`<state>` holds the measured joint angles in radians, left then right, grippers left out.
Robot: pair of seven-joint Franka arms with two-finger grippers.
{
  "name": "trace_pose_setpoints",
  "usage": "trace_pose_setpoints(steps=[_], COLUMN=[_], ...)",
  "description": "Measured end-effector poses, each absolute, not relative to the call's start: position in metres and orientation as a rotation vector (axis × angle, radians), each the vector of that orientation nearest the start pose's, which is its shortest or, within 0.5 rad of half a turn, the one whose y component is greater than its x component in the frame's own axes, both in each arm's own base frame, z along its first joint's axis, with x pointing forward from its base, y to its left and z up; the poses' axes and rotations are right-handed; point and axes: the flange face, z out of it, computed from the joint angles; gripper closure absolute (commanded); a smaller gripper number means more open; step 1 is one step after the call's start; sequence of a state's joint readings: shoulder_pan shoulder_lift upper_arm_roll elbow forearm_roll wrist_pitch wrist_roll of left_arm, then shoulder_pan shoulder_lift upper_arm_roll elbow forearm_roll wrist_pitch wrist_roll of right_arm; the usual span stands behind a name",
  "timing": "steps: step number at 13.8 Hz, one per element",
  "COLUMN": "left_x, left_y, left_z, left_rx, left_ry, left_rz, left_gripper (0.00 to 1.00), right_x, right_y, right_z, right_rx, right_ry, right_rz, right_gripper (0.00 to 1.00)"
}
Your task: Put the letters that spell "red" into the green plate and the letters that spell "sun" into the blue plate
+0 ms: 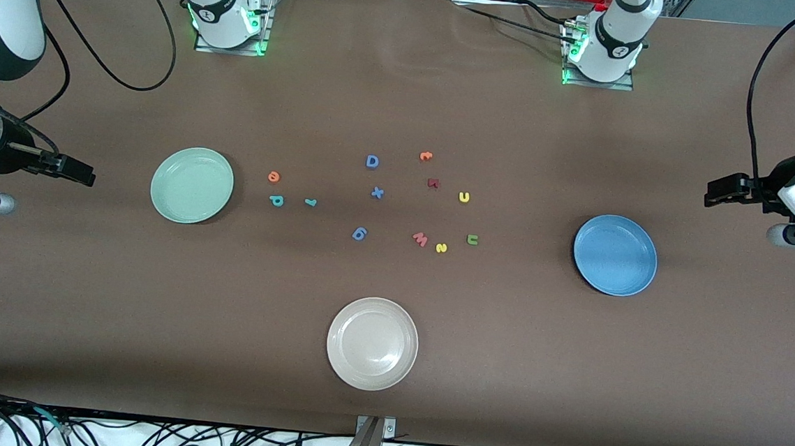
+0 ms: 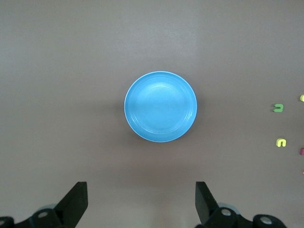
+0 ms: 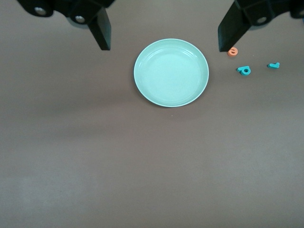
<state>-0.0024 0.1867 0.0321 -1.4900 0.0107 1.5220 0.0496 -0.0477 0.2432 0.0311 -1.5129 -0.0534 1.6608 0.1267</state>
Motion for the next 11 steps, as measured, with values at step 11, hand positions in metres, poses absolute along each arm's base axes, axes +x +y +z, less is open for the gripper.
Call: trace_pose_setpoints(steps=[11], left_x=[0.6013], left_y=[0.0153], left_z=[0.5484], left_rx=[-3.121], left_ry=[0.037], left_rz=[0.248], left_gripper=[0.00], right_x=[0.6262], right_y=[-0.0176], right_z=[0.5156], right_rx=[-3.182], right_ry=[0.218], right_rz=[0.145], right_gripper=[0.00])
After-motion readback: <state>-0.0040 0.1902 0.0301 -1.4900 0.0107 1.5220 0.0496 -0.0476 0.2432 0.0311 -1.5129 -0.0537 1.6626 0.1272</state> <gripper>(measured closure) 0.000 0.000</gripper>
